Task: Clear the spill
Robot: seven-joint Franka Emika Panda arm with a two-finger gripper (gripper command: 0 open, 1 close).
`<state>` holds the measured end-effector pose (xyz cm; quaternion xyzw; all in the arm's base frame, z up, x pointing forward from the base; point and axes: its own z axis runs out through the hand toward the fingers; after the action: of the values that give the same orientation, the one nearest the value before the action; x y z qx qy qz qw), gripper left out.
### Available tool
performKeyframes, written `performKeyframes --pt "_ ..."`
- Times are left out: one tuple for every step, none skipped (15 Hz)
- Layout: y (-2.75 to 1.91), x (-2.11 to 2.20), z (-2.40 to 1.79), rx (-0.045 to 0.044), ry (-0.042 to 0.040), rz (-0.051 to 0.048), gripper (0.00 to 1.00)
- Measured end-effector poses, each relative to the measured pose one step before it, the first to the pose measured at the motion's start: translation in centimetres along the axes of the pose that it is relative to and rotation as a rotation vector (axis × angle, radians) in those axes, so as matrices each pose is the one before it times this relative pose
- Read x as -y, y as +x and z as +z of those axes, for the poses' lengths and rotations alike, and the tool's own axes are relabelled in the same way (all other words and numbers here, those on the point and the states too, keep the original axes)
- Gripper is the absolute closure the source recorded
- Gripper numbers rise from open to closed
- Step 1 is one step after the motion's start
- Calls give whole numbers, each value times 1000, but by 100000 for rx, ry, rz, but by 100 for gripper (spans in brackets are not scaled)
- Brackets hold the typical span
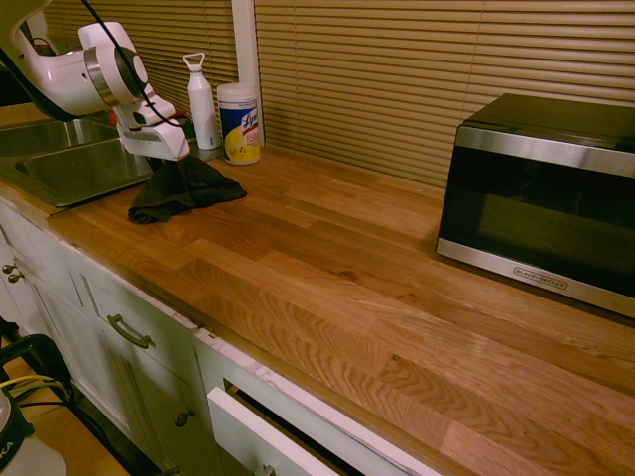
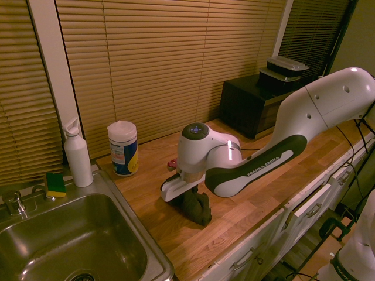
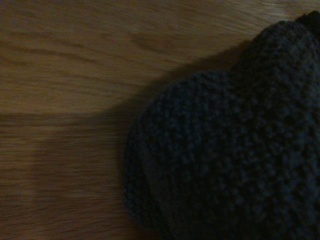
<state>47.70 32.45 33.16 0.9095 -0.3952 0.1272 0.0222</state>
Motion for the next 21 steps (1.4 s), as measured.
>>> performKeyframes --pt "-1039 929 -154 -714 -190 -977 100" --pt "-1012 923 -130 -726 -369 -941 100" --pt "-842 941 -199 -97 20 -1008 100" --pt "-591 804 -78 -372 -490 -872 0" --pt "-419 564 -82 -419 -771 -499 0" --pt "-311 445 -77 -67 -413 -272 0" --pt "-273 360 -112 -32 -208 -197 0" --pt "-282 287 -94 65 160 -266 0" --pt "-194 264 -103 70 315 -191 0" --pt "-136 172 -59 47 217 -133 0" --pt "-106 134 -105 -4 175 -121 0" --pt "-121 92 -146 -23 258 -160 0" --pt "-86 107 -187 -77 194 -117 0" --pt "-46 138 -273 -208 -44 -47 0" --pt "-46 169 -338 -242 18 -42 0" --pt "-80 175 -460 -327 25 -93 0" --pt "-70 258 -754 -369 693 -56 0" --pt "-60 134 -909 -469 847 -72 0" --pt "-92 -12 -1182 -557 1142 -149 0" --pt "-132 -101 -1532 -733 1301 -210 0" --pt "-215 -136 -1712 -713 1513 -241 0"
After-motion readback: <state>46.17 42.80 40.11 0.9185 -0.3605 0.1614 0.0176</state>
